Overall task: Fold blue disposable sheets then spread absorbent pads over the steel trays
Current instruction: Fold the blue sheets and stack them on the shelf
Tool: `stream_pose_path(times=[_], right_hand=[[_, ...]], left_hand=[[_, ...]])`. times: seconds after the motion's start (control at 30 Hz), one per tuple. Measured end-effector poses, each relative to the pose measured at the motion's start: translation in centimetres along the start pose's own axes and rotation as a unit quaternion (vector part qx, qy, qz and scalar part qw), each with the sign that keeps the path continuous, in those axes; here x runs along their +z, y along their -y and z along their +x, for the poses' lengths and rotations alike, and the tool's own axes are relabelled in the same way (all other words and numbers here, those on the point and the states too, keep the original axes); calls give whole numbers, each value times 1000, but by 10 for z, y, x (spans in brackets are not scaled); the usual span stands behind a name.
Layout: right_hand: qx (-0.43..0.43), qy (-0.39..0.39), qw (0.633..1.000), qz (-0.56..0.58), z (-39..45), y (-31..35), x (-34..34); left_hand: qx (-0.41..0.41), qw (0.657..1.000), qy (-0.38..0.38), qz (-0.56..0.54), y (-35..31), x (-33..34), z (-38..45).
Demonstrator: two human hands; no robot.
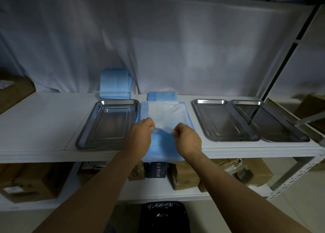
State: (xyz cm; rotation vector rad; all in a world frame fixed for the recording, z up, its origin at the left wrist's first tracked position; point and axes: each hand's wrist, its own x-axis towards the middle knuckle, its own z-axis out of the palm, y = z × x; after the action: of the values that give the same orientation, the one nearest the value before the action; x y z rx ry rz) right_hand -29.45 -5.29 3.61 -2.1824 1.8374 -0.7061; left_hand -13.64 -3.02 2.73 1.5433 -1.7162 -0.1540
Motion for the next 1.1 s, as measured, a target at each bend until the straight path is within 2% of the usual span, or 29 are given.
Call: stream_pose_path(times=[0.1,0.17,0.3,0.43,0.53,0.63,0.73,0.77,0.83,0.9,0.93,1.0,1.1], right_hand=[[40,-41,994,97,8,7,-19],[53,-66,987,138,15,12,-31],[85,-67,970,219,26,19,-53],[89,-19,958,272,29,18,-64],[63,14,953,295,27,16,-68],[33,55,945,321,23,11,-70],[-16,147,920,363,19,9,-72],[-35,174,925,336,19,9,-73],[-48,183,964,186,15,12,-75],[-28,105,994,21,14,13,-80],[-10,64,998,-10,14,12,-84],[28,14,1000,2,16,9,-90],[71,-5,997,43,22,9,-94]], left_hand=[[21,999,-36,-29,-15,-1,8],[-4,998,-43,-37,-29,-3,15],[-33,998,4,-51,-58,-8,28],[-51,995,82,13,-62,-11,34],[-66,992,42,98,-55,-12,37],[-97,994,-7,54,-55,-18,41],[-140,990,-10,-33,-63,-24,45],[-140,989,-7,-45,-65,-25,46],[-116,992,10,-50,-71,-27,49],[-76,996,37,-26,-78,-29,50],[-56,997,50,-14,-80,-31,50],[-39,996,84,15,-81,-34,52],[-60,987,120,93,-77,-38,54]])
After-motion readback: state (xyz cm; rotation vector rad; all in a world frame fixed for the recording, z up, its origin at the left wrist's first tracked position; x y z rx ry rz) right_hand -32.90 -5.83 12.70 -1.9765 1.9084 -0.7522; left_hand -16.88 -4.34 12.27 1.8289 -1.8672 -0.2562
